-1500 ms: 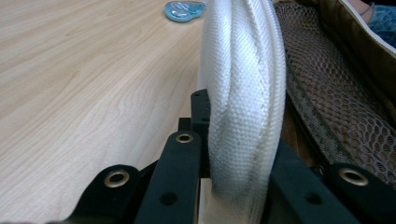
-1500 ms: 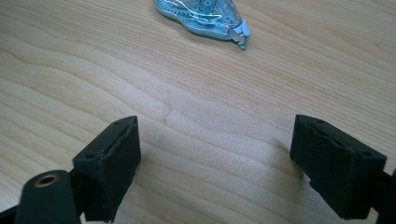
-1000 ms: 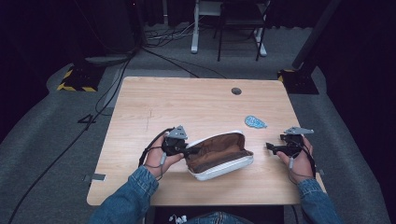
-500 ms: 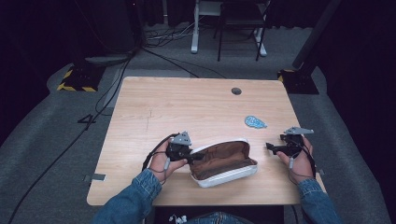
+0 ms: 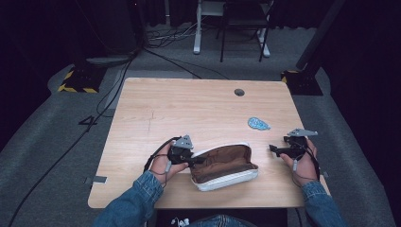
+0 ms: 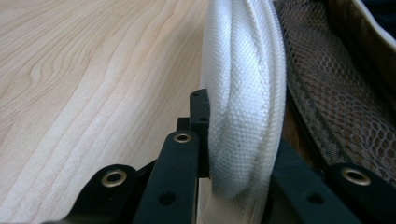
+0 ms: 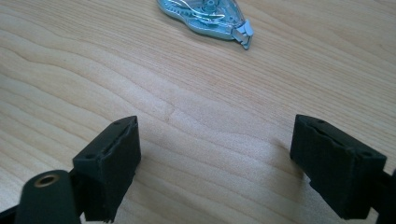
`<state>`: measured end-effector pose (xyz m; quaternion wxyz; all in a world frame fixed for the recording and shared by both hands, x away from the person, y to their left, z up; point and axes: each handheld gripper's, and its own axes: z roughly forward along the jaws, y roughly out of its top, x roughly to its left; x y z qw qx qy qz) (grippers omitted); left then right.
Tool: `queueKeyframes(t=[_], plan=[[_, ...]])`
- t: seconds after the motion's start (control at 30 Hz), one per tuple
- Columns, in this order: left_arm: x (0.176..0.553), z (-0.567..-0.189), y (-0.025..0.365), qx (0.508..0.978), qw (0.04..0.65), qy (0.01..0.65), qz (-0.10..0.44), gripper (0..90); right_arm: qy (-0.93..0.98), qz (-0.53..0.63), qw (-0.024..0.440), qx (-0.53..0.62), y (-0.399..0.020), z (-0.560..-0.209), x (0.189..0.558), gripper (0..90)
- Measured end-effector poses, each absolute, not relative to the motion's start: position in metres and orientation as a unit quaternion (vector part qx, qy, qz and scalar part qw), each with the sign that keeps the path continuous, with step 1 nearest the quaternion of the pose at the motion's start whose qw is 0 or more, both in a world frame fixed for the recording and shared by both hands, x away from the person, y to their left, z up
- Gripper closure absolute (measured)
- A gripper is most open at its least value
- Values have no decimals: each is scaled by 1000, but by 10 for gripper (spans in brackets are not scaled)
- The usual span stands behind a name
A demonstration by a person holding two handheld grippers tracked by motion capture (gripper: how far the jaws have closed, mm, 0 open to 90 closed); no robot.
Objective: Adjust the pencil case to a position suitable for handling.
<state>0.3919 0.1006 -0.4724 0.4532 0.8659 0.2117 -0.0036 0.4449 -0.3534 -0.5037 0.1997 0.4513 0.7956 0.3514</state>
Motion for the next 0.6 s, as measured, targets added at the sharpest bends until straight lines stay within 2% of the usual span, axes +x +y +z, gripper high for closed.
queueKeyframes(t=[0.1,0.17,0.37,0.6], plan=[[393,-475,102,866,450,217,-5,830,796,351,200,451,-353,-504,445,164],[393,-475,102,863,455,220,-1,781,796,351,200,451,-353,-504,445,164],[393,-474,102,851,467,239,9,465,796,351,200,451,-353,-504,445,164],[390,-468,106,847,472,244,19,384,796,351,200,451,-353,-504,445,164]])
